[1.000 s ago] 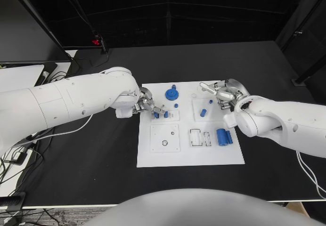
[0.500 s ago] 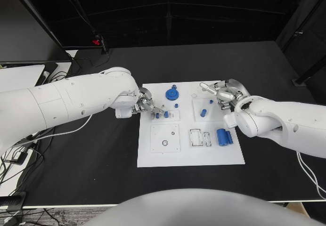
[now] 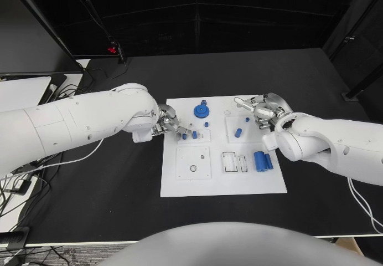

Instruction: Assemble the parts on the task board

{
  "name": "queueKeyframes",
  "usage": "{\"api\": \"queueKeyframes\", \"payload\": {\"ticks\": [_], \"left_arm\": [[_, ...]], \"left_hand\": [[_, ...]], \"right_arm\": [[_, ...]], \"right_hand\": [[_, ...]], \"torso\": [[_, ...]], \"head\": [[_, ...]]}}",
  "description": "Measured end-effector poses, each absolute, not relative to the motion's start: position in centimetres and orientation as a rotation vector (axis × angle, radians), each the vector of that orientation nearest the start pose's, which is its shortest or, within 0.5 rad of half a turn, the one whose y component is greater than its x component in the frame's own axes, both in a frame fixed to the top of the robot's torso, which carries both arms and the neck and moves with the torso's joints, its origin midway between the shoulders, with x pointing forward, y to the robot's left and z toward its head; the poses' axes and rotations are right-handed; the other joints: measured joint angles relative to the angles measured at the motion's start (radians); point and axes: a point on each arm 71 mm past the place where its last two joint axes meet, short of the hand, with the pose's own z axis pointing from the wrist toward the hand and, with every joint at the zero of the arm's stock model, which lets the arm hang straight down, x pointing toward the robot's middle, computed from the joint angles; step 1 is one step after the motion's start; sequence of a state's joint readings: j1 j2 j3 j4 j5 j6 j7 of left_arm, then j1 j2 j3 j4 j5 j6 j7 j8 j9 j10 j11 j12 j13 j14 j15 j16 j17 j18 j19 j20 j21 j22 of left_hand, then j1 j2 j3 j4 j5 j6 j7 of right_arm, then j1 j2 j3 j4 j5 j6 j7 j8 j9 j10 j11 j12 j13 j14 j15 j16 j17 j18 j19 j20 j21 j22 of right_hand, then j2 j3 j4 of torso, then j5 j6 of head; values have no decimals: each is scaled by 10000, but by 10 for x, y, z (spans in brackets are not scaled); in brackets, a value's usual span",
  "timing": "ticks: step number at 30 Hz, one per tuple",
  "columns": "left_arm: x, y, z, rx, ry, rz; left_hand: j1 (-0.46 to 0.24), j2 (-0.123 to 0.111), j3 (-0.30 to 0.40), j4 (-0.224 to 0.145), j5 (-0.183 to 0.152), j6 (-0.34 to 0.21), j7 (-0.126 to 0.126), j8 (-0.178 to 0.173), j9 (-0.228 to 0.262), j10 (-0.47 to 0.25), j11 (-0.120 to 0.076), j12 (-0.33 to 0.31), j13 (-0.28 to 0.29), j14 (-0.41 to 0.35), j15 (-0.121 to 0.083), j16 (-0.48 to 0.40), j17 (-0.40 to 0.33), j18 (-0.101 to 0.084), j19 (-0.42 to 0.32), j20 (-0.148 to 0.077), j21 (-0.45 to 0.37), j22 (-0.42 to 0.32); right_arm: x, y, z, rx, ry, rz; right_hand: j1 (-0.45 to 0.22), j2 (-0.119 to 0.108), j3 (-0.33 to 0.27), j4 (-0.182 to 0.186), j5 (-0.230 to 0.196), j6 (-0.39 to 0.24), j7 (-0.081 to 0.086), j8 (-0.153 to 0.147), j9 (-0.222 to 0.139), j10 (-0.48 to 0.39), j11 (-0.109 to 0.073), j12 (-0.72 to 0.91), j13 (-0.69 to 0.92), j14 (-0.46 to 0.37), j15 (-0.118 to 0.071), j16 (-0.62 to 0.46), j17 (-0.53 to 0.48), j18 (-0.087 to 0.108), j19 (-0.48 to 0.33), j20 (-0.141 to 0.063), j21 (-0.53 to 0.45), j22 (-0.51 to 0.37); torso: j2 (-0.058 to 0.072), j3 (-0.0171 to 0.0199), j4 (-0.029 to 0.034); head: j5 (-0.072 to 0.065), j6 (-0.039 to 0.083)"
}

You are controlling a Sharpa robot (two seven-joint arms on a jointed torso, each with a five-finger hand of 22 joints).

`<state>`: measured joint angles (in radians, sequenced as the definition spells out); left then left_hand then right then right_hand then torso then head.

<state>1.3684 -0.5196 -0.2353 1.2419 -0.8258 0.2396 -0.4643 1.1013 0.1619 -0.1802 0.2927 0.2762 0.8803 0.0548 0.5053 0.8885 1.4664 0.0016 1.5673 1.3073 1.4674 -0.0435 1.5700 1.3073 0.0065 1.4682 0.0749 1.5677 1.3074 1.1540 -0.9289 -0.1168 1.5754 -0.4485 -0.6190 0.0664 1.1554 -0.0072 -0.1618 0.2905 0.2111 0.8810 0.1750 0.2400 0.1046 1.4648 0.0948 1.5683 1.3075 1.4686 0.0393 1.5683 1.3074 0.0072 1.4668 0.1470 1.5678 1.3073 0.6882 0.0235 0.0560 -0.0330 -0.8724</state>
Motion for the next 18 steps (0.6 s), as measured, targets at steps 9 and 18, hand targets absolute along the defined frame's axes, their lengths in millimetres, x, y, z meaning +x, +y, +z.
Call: {"api": "queueKeyframes", "payload": {"ticks": [9, 18], "left_arm": [[526, 156, -186, -2103, 21786, -7420], [531, 146, -161, -2600, 18108, -10656]], "left_hand": [[186, -386, -451, -6, -133, -660, 213, 3, -358, -10, 105, 0, 8, -17, 94, 0, 0, -1, -40, 40, 0, 0], [1224, -504, -919, -45, -133, -2198, 947, -596, -1836, -6715, 865, -8558, -4220, -14, 715, 0, 0, -1, -18, 526, -75, 0]], "right_arm": [[461, -255, -230, 9452, 16051, 9179], [462, -256, -229, 9400, 15896, 9284]], "right_hand": [[0, 0, 0, 0, 0, 0, 0, 0, -1, 0, 0, 0, 0, 0, 0, 0, 0, 0, 0, 0, 0, 0], [0, 0, 0, 0, 0, 0, 0, 37, 8, 0, 0, 0, 0, 0, 0, 0, 0, 1, 0, 0, 0, 0]], "torso": [[-10, 9, 3], [6, -4, 8]], "head": [[-37, 57], [6, 140]]}}
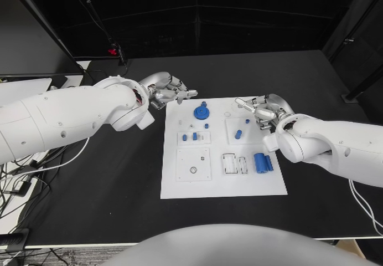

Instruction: Assemble the parts on the task board

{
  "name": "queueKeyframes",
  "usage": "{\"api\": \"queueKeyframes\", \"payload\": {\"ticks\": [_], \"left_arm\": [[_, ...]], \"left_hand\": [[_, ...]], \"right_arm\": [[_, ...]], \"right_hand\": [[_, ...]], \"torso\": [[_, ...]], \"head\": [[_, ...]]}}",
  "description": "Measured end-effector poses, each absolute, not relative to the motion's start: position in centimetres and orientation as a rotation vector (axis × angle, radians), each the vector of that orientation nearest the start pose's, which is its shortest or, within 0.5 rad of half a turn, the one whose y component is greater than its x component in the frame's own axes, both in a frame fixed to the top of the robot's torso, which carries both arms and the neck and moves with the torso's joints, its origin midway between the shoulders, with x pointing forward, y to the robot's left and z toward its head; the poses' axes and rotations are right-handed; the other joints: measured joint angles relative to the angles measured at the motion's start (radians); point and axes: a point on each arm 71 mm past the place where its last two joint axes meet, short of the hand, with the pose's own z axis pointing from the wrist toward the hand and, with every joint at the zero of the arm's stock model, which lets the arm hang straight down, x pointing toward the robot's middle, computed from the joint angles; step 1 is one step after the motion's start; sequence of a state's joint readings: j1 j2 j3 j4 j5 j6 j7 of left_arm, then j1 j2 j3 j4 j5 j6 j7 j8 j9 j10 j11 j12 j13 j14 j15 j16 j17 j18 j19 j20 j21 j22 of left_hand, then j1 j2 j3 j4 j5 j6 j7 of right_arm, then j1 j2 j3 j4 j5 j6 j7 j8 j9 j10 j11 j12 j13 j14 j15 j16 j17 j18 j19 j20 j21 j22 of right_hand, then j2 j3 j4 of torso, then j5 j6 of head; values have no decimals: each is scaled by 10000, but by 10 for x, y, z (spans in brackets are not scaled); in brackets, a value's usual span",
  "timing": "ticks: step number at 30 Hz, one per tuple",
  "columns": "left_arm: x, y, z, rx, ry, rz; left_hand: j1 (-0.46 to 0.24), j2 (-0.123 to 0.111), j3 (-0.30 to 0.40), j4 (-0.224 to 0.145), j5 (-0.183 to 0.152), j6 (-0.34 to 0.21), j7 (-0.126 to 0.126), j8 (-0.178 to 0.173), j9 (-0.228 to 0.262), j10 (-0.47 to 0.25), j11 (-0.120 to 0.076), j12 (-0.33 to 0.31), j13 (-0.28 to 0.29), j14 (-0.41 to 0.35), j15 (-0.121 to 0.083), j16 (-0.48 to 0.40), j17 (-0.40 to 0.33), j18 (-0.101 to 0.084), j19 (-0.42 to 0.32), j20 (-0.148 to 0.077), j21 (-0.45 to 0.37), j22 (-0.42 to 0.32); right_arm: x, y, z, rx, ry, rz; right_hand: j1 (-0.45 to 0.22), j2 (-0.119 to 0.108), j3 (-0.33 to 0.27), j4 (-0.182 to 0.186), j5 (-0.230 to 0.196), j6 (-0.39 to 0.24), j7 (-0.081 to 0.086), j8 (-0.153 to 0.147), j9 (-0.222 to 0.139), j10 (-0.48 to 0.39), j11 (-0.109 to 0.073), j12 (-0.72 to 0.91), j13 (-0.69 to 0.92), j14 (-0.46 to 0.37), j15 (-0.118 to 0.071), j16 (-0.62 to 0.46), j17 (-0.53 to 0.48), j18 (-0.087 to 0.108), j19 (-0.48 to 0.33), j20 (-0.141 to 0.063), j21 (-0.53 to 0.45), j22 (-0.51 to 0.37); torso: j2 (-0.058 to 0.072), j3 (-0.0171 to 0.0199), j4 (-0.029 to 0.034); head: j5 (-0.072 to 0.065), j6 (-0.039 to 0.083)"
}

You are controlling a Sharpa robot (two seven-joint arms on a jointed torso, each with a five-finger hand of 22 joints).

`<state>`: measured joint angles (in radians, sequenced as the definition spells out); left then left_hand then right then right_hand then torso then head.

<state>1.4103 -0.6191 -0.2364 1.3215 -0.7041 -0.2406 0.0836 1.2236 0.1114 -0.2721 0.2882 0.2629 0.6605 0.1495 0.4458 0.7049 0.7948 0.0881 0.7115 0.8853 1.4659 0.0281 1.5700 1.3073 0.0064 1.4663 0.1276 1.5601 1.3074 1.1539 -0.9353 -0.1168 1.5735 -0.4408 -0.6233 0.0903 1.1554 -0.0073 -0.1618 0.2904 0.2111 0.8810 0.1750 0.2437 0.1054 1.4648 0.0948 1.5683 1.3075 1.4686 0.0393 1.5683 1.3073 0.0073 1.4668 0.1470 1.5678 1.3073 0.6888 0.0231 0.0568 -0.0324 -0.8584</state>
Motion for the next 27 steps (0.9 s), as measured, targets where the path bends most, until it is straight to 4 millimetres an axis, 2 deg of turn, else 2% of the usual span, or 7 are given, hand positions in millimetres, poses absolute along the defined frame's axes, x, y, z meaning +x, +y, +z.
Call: {"api": "queueKeyframes", "payload": {"ticks": [2, 4, 9, 13, 18, 23, 27], "left_arm": [[531, 142, -162, -2552, 17646, -11039], [531, 137, -165, -2396, 17247, -11362], [532, 126, -174, -1362, 16651, -11494], [533, 117, -181, 332, 16222, -11067], [532, 106, -189, 2655, 15653, -10329], [532, 98, -198, 4713, 15089, -9548], [533, 92, -205, 5983, 14762, -8987]], "left_hand": [[616, -205, 37, -53, 342, -360, 210, -193, -343, -730, 244, -1184, -1063, 1, 208, 0, 0, 2, -3, 175, 77, 0], [1163, -419, 83, -81, 619, -566, 239, -367, -683, -1000, 413, -1905, -1878, 0, 356, 0, 0, 0, -5, 298, 77, 0], [2321, -849, 543, -71, 695, -739, 228, -857, -1676, -1090, 508, -2842, -3438, 1, 416, 0, 0, 1, 17, 478, 77, 0], [3012, -1363, 1511, 32, 124, -423, 232, -1155, -2660, -902, 542, -3241, -4642, 1, 416, 0, 0, 1, 17, 478, 76, 0], [3652, -1576, 2274, -21, -328, 160, 326, -1420, -3366, -640, 488, -3392, -5402, 1, 416, 0, 0, 1, 17, 478, 76, 0], [4050, -1612, 2960, 9, -991, 850, 276, -1915, -4206, -281, 418, -3586, -6251, 1, 416, 0, 3, 1, 17, 477, 76, 0], [3897, -1460, 3298, 3, -1526, 1153, 209, -2291, -4720, -229, 366, -3709, -6786, 1, 342, 0, 8, 2, -38, 422, 76, 0]], "right_arm": [[462, -256, -228, 9385, 15860, 9313], [462, -256, -228, 9365, 15817, 9350], [462, -256, -227, 9322, 15738, 9417], [462, -256, -227, 9292, 15685, 9457], [462, -256, -227, 9269, 15633, 9488], [462, -256, -226, 9252, 15581, 9532], [462, -256, -226, 9240, 15534, 9566]], "right_hand": [[0, 0, 0, 0, 0, 0, 0, 0, 0, 0, 0, 0, 0, 0, 0, 0, 0, -1, 0, 0, 0, 0], [0, 0, 0, 0, 0, 0, 0, 0, 0, 0, 0, 0, 0, 0, 0, 0, 0, 0, 0, 0, 0, 0], [0, 0, 0, 0, 0, 0, 0, 0, -1, 0, 0, 0, 0, 0, 0, 0, 0, -1, 0, 0, 0, 0], [0, 0, 0, 0, 0, 0, 0, 0, -2, 0, 0, 0, 0, 0, 0, 0, 0, -1, 0, 0, 0, 0], [0, 0, -29, -29, 0, 0, 0, 0, -3, 0, 0, 0, 0, 0, 0, 0, 0, 0, 0, 0, 0, 0], [0, 0, -29, -29, 0, 0, 0, 0, -3, 0, 0, 0, 0, 0, 0, 0, 0, -1, 0, 0, 0, 0], [0, 0, -29, -29, 0, 0, 0, 0, -3, 0, 0, 0, 0, 0, 0, 0, 0, -1, 0, 0, 0, 0]], "torso": [[0, -3, 0], [2, -5, -1], [6, -6, -4], [7, -4, -8], [7, -1, -14], [7, 0, -18], [6, 1, -19]], "head": [[11, 22], [18, 48], [24, 94], [24, 163], [-7, 201], [-29, 230], [-68, 238]]}}
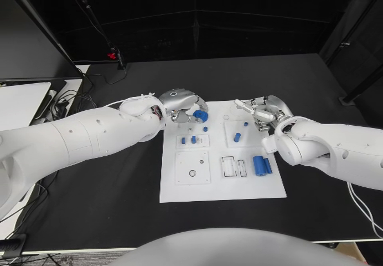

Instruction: Assemble the parts on the task board

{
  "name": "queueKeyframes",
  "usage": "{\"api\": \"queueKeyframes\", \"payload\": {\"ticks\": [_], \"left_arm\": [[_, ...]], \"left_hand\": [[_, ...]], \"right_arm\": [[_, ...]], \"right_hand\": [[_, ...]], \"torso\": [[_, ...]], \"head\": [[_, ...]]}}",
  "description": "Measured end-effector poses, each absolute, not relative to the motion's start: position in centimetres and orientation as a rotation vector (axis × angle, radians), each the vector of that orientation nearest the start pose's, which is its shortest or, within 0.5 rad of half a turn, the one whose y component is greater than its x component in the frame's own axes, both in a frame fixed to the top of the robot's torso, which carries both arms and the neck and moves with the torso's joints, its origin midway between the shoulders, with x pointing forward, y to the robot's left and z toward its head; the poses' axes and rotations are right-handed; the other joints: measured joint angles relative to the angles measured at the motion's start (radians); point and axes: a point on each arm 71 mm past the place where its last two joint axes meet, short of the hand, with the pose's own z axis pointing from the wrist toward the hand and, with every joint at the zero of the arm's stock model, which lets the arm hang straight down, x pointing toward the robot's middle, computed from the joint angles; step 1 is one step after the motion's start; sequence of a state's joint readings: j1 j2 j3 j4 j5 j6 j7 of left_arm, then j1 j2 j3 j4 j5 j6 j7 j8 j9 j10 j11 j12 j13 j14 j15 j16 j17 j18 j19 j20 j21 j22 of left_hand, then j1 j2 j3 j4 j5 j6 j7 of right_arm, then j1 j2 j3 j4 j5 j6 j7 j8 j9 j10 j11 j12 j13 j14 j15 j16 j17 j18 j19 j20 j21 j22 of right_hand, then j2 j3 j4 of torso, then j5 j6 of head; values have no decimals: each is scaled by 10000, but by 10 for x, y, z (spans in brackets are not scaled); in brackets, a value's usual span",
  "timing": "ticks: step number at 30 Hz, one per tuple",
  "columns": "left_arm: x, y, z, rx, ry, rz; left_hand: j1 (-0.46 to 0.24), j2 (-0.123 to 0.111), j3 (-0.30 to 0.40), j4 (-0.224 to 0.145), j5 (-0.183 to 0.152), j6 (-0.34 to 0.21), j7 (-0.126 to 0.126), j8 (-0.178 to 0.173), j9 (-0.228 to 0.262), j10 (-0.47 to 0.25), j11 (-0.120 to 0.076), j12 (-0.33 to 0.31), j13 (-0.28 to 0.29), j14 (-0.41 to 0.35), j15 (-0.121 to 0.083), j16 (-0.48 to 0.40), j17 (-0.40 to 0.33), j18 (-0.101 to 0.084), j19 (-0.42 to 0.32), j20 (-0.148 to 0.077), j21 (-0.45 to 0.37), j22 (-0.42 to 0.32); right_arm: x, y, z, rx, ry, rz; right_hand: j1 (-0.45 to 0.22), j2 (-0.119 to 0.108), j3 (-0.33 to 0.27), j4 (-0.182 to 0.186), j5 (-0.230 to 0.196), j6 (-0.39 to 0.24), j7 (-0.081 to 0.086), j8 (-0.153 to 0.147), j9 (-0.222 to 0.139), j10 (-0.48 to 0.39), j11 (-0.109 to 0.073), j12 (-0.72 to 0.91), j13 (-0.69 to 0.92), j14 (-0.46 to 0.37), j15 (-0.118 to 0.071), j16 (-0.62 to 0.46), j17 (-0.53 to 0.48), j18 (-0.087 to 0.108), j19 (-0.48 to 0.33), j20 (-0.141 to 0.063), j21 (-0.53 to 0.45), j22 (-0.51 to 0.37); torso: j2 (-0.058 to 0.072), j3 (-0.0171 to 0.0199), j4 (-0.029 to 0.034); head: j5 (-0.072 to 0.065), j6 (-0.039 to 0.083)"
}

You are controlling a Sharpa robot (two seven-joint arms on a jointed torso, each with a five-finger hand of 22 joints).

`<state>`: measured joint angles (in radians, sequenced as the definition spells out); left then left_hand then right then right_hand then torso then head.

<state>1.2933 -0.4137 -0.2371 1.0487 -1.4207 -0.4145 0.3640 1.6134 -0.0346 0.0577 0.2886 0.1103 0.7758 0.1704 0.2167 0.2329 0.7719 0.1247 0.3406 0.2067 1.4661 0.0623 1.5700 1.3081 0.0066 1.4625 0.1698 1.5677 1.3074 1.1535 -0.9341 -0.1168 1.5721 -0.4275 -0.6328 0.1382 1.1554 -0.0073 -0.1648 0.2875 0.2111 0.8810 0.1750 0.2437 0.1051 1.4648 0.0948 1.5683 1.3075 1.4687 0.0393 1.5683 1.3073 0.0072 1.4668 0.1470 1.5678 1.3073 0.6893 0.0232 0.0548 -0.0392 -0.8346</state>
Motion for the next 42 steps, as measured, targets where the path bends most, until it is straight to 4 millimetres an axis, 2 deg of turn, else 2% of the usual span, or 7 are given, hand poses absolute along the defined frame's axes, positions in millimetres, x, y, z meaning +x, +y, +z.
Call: {"api": "queueKeyframes", "payload": {"ticks": [7, 9, 10, 16, 21, 32, 42], "left_arm": [[534, 86, -214, 7264, 14427, -8396], [534, 84, -215, 7525, 14330, -8314], [534, 84, -215, 7652, 14275, -8286], [532, 76, -216, 8409, 13965, -8203], [531, 72, -218, 8871, 13829, -8181], [531, 65, -223, 9609, 14038, -7972], [531, 61, -226, 10100, 14229, -7758]], "left_hand": [[99, 8, 190, -4, -106, 72, 1, -237, -335, 146, 6, -48, -336, 0, 0, 0, 0, -1, 39, -38, 0, 0], [96, 6, 190, -4, -226, 160, -44, -285, -415, 146, 6, -48, -450, -2, -126, 0, -1, 0, 40, -83, 0, 0], [71, -19, 190, -4, -300, 225, -41, -286, -459, 146, 6, -87, -505, -4, -150, 0, -1, 1, 39, -146, 0, 0], [44, -46, 252, -12, -448, 347, -63, -337, -577, 139, -75, -109, -663, -4, -219, 0, -1, 1, 8, -188, 0, 0], [87, -90, 350, 2, -448, 571, -107, -403, -702, 465, -142, -108, -805, -4, -219, 0, -2, 1, 39, -218, 0, 0], [124, -126, 405, 2, -485, 662, -126, -481, -807, 464, -142, -108, -954, -4, -219, 0, -3, 1, 39, -218, 0, 0], [177, -179, 528, -12, -485, 785, -179, -543, -886, 553, -231, -144, -1082, -4, -219, 0, -4, 1, 39, -289, 0, 0]], "right_arm": [[462, -255, -226, 9230, 15492, 9613], [462, -255, -226, 9232, 15486, 9615], [462, -255, -226, 9233, 15483, 9616], [462, -254, -226, 9240, 15481, 9627], [462, -254, -226, 9241, 15487, 9640], [462, -254, -226, 9254, 15493, 9631], [462, -253, -226, 9254, 15500, 9640]], "right_hand": [[0, 0, 0, 0, 0, 0, 0, 0, 4, 0, 0, 0, 0, 0, 0, 0, 8, 0, 0, 0, 0, -1], [0, 0, 0, 0, 0, 0, 0, 0, 9, 0, 0, 0, 0, 0, 0, 0, 7, 0, 0, 0, 0, 0], [0, 0, 0, 0, 0, 0, 0, 0, 8, 0, 0, 0, 0, 0, 0, 0, 7, 0, 0, 0, 0, 0], [0, 0, 0, 0, 0, 0, 0, 0, 8, 0, 0, 0, 0, 0, 0, 0, 7, 0, 0, 0, 0, 0], [0, 0, 0, 0, 0, 0, 0, -1, 7, 0, 0, 0, 0, 0, 0, 0, 6, 0, 0, 0, 0, 0], [0, 0, 0, 0, 0, 0, 0, 0, 6, 0, 0, 0, 0, 0, 0, 0, 5, 0, 0, 0, 0, 0], [0, 0, 0, 1, 0, 0, 0, 0, 4, 0, 0, 0, 0, 0, 0, 0, 4, 0, 0, 0, 0, 0]], "torso": [[-1, 0, 0], [-1, 0, 1], [-3, 1, 2], [-7, 4, 10], [-12, 4, 11], [-13, 4, 15], [-13, 5, 15]], "head": [[-12, 9], [-9, 10], [-8, 10], [5, 30], [11, 36], [17, 26], [16, 3]]}}
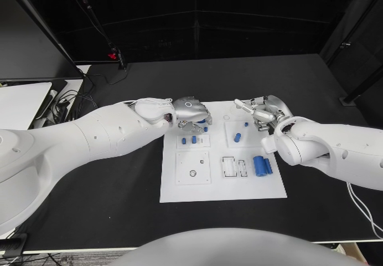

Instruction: Assemble the parts on the task board

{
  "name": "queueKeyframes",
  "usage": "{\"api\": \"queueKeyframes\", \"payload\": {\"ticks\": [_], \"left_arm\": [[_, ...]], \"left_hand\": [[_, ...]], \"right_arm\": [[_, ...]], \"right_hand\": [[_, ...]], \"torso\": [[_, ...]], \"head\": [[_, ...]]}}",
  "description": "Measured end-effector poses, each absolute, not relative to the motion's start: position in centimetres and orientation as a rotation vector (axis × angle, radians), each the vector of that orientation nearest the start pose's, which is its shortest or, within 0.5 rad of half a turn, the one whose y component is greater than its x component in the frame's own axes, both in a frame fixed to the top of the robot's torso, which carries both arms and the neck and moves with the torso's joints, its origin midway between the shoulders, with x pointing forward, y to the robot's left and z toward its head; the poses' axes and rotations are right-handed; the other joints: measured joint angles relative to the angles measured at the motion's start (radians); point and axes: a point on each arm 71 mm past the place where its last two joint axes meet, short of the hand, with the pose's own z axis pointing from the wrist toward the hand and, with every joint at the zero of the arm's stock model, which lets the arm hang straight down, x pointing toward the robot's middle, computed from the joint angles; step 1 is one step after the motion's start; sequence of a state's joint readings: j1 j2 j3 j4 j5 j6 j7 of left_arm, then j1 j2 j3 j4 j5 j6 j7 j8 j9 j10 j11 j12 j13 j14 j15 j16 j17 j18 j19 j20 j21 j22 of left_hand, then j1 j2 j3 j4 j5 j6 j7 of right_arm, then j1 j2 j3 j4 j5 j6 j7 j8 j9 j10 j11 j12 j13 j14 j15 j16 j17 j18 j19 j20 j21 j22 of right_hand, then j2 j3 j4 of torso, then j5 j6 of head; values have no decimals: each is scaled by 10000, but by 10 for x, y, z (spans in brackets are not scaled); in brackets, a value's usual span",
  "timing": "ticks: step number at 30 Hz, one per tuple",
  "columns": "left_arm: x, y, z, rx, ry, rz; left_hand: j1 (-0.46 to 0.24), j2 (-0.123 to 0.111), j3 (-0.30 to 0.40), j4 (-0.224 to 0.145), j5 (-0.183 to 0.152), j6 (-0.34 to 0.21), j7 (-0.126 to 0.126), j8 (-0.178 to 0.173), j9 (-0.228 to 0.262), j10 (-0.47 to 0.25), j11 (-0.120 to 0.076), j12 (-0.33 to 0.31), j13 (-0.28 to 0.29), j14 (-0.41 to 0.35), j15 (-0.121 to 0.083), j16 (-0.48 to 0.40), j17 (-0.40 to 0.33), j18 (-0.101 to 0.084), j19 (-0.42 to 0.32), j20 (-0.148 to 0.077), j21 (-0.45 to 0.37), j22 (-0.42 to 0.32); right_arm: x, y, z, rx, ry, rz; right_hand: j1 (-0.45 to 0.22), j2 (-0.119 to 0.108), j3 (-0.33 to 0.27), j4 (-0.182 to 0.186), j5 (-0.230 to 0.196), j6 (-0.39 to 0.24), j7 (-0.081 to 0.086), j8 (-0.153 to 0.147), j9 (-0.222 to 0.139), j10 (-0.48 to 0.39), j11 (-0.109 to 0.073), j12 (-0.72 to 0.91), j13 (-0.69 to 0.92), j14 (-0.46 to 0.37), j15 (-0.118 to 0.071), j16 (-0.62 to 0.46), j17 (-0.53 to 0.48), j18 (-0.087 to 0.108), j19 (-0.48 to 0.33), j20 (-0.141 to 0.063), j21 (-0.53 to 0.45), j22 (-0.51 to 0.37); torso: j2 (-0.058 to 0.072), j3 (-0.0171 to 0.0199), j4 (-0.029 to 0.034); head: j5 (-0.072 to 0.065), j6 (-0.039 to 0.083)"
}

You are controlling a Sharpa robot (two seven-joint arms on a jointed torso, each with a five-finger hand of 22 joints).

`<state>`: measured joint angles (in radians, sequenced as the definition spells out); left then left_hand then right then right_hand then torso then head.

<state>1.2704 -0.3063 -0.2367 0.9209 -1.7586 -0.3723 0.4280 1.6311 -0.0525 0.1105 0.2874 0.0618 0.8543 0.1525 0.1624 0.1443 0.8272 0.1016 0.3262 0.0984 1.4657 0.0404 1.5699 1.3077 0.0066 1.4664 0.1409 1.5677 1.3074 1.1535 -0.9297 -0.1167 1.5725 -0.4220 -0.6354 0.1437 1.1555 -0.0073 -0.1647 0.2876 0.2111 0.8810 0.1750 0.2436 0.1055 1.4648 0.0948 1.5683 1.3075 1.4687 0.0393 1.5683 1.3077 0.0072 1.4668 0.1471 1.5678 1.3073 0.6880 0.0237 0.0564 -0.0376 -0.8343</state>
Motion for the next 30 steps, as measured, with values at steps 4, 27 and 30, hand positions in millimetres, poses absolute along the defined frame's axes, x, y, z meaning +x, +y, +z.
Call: {"api": "queueKeyframes", "payload": {"ticks": [4, 27, 30], "left_arm": [[531, 58, -228, 10293, 14247, -7678], [533, 53, -233, 10762, 14488, -7220], [533, 52, -233, 10785, 14481, -7211]], "left_hand": [[0, 0, 45, -13, 0, 36, -37, -8, -37, 0, 0, 0, -52, 36, -36, 0, 0, 0, 0, 0, 0, 0], [229, 124, 617, 19, 2, 521, -269, -93, -247, 358, -214, -182, -345, 1, -219, 0, -2, 0, 0, -71, 0, 0], [229, 123, 620, 16, 2, 556, -235, -92, -258, 358, -214, -195, -355, 1, -219, 0, -2, 0, -4, -75, 0, 0]], "right_arm": [[462, -253, -226, 9252, 15507, 9652], [462, -252, -226, 9264, 15533, 9658], [462, -251, -226, 9263, 15539, 9664]], "right_hand": [[0, 0, 0, 0, 0, 0, 0, 0, 0, 0, 0, 0, 0, 0, 0, 0, 0, 1, 0, 0, 0, 0], [0, 0, 0, 0, 0, 0, 0, 51, 9, 0, 0, 0, 0, 0, 0, 0, -2, 1, 0, 0, 0, 0], [0, 0, 0, 0, 0, 0, 0, 51, 9, 0, 0, 0, 0, 0, 0, 0, -2, 1, 0, 0, 0, 0]], "torso": [[0, 0, 0], [3, -3, -4], [3, -3, -7]], "head": [[-1, -6], [-15, -69], [-16, -83]]}}
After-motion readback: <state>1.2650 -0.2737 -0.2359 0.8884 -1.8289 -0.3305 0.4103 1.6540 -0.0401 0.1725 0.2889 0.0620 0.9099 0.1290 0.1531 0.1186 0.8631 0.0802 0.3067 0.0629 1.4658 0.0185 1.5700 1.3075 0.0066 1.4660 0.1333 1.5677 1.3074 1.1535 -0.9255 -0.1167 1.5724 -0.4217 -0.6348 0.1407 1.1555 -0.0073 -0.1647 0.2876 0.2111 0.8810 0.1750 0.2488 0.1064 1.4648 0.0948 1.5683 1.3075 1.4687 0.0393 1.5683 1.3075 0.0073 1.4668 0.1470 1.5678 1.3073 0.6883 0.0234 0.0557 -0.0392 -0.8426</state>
